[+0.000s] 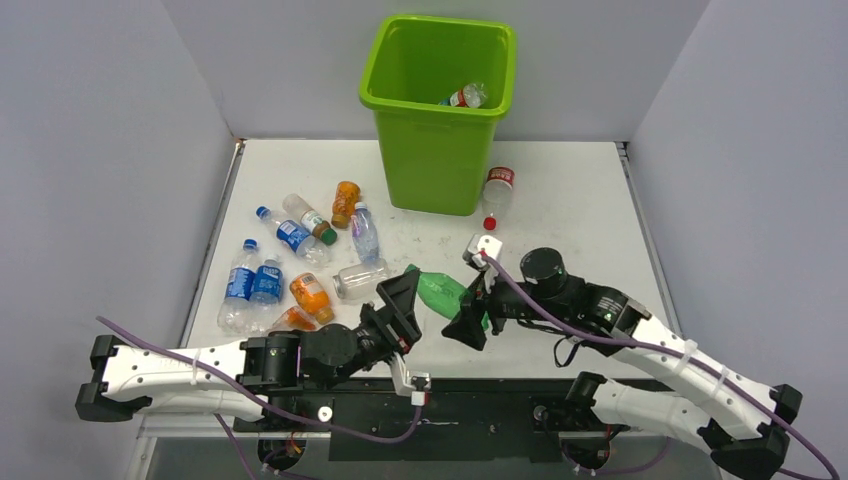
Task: Put the plastic bottles in the bin
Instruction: Place the plastic bottle in the trash bin.
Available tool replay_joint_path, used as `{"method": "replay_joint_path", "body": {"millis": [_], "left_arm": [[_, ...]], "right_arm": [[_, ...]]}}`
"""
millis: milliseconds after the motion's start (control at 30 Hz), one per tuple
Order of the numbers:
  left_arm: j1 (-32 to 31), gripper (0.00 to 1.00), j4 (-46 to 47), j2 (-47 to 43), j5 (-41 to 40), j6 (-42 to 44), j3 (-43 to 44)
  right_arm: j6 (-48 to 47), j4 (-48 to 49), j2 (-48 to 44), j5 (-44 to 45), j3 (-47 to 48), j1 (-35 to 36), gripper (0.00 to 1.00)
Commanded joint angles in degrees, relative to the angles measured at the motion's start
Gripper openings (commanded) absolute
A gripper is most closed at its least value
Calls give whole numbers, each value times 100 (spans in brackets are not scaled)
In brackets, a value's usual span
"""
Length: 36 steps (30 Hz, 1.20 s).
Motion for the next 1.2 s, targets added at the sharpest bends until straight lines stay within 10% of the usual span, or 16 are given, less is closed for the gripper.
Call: {"method": "replay_joint_path", "body": {"millis": [0,400,700,933,1167], "left_arm": [[-16,96,259,-37,-157,-1062,233],[241,96,-635,928,-306,-7594,1895],[1778,96,2306,334,1709,-11256,1401],[3309,96,2456,1056,3778,-12820,1951],[3339,99,2710,1740,4743,-12973,2350]], "right_arm": [[177,1010,-801,1037,-227,-17,35],[865,3659,-2809,2433,-2215,-17,33],[1095,4099,-3012,2368,-2591,-20,30],[1192,4399,-2797,2150,-2634,-21,29],[1229,4631,-2502,2007,-2587,-16,29]]}}
